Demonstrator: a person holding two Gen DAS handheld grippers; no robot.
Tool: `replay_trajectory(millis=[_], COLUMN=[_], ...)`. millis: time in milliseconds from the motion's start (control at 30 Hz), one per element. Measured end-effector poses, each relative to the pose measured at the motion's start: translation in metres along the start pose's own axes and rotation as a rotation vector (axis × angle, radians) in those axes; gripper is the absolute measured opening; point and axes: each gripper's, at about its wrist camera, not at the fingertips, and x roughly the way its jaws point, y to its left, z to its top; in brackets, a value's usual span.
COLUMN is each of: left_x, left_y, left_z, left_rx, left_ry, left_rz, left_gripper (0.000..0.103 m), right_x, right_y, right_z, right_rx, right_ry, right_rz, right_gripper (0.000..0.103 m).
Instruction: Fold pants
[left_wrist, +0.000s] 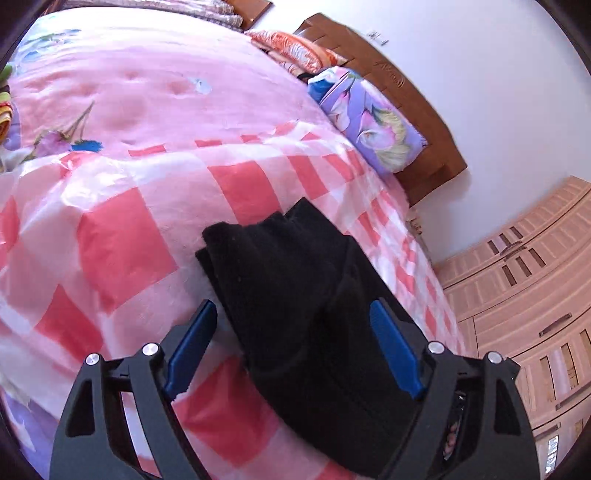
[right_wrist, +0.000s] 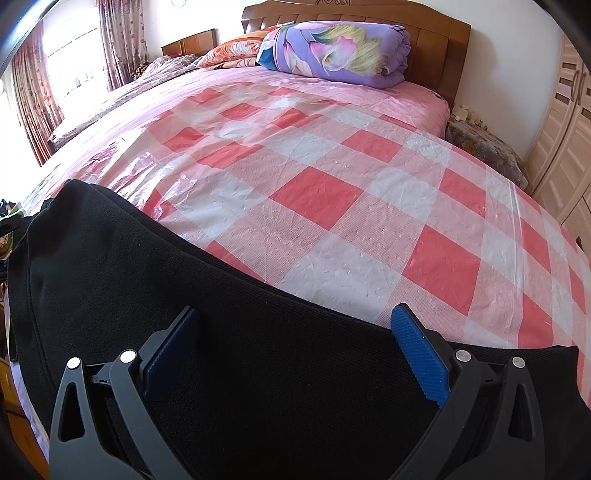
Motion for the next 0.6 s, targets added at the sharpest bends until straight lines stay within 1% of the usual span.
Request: replay_trajectory(millis=[67,133,167,200,233,267,300,333,367,400,433,467,533,600], left_x=[0.007,0.010,0.013,0.015,0.016,0.019,0.022,0.024,0.022,0.017,0.011,0.001,-0.020,-0.043], left_y=[0.004,0.003,0.002,0.003,0.004,0.005,0.008,0.012,0.016,0.019,0.018,0.011,-0.020,-0.066], left_z=[0.004,0.008,0.010,0.013,0.014,0.016,0.017,0.016,0.015,0.014,0.012,0.009,0.002,-0.013], left_rx=[-0.003,0.001,-0.006,-0.019,-0.024,-0.018,-0.011,-0.010,-0.020,-0.030,-0.033,-0.015,0.090,0.224], left_ry=[0.006,0.003,0.005,-0.001,-0.005,-0.003,-0.002,-0.006,-0.015,-0.029,-0.047,-0.079,-0.149,-0.224], left_rz=[-0.002,-0.033,-0.066,-0.074,-0.064,-0.034,-0.016,-0.018,-0.035,-0.055,-0.061,-0.048,-0.005,0.007], left_gripper=[0.084,0.083,0.081,0.078,0.073,0.056,0.034,0.028,0.019,0.015,0.015,0.014,0.014,0.014], right_x=[0.000,0.000,0.000,0.000,0.000,0.000,0.000,0.000,0.000,0.000,0.000,0.001,0.000,-0.003], right_y=[0.000,0.000,0.000,0.000,0.000,0.000,0.000,0.000,0.000,0.000,0.000,0.000,-0.001,-0.005], right_z=[0.000,0.000,0.000,0.000,0.000,0.000,0.000,0.000,0.000,0.000,0.000,0.000,0.000,0.000], right_rx=[0.000,0.000,0.000,0.000,0.000,0.000,0.001,0.001,0.001,0.001,0.002,0.002,0.004,0.028], right_ry=[0.000,0.000,0.000,0.000,0.000,0.000,0.000,0.000,0.001,0.001,0.001,0.001,-0.001,-0.024], right_rz=[0.000,0.000,0.000,0.000,0.000,0.000,0.001,0.001,0.002,0.001,0.004,0.007,0.012,0.039], right_gripper=[0.099,0.099,0.099,0.099,0.099,0.099,0.099,0.099,0.099,0.099,0.099,0.099,0.099,0.099])
